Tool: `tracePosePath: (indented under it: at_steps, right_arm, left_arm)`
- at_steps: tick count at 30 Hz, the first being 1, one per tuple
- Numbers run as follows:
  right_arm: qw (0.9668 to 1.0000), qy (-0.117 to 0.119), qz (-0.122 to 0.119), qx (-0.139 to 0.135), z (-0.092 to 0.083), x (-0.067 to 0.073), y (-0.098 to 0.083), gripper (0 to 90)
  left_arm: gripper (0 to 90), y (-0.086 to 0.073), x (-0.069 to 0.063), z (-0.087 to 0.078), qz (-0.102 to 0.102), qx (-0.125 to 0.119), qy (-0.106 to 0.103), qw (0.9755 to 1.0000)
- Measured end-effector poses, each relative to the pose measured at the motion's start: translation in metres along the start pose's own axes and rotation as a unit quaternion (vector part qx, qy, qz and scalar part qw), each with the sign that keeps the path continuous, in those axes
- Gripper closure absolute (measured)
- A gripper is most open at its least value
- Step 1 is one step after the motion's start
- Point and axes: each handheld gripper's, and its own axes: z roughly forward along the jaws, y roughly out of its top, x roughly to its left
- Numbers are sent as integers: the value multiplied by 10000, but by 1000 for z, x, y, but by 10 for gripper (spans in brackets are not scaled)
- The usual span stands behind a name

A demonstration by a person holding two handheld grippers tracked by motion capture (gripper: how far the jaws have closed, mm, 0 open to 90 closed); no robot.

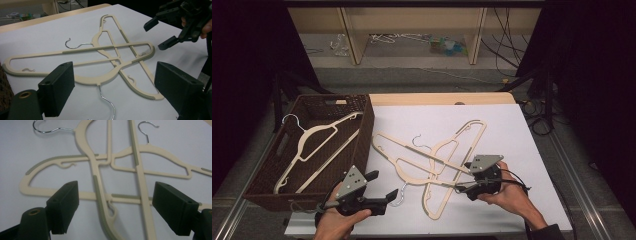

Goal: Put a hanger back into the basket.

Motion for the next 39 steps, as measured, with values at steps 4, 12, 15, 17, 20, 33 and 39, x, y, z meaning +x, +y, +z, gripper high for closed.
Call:
tracePosePath:
  at_steps: [4, 12, 15, 17, 20, 33, 39]
  right_arm:
    - [10000, 41, -4, 59, 16, 0, 9, 225]
    - [9981, 429, -146, 413, 44, 4, 28, 278]
    - [9962, 577, -168, 627, 53, 3, 30, 337]
    - [9946, 682, -169, 764, 58, 3, 30, 371]
    - [9933, 746, -190, 864, 62, 3, 29, 395]
    - [9875, 901, -114, 1291, 71, 1, 24, 538]
    - [9866, 924, -107, 1342, 72, 0, 25, 604]
  left_arm:
    - [163, 0, 0, -3, -18, -67, 47, 10000]
    - [163, -3, 4, -4, -95, -132, 37, 9999]
    - [163, -5, 5, -4, -96, -124, -4, 9999]
    - [163, -5, 5, -4, -126, -127, -6, 9998]
    - [163, -5, 5, -3, -147, -114, -29, 9998]
    - [163, -6, 3, 1, -46, -27, -123, 9999]
    - [163, -6, 3, 1, -26, -58, -164, 9998]
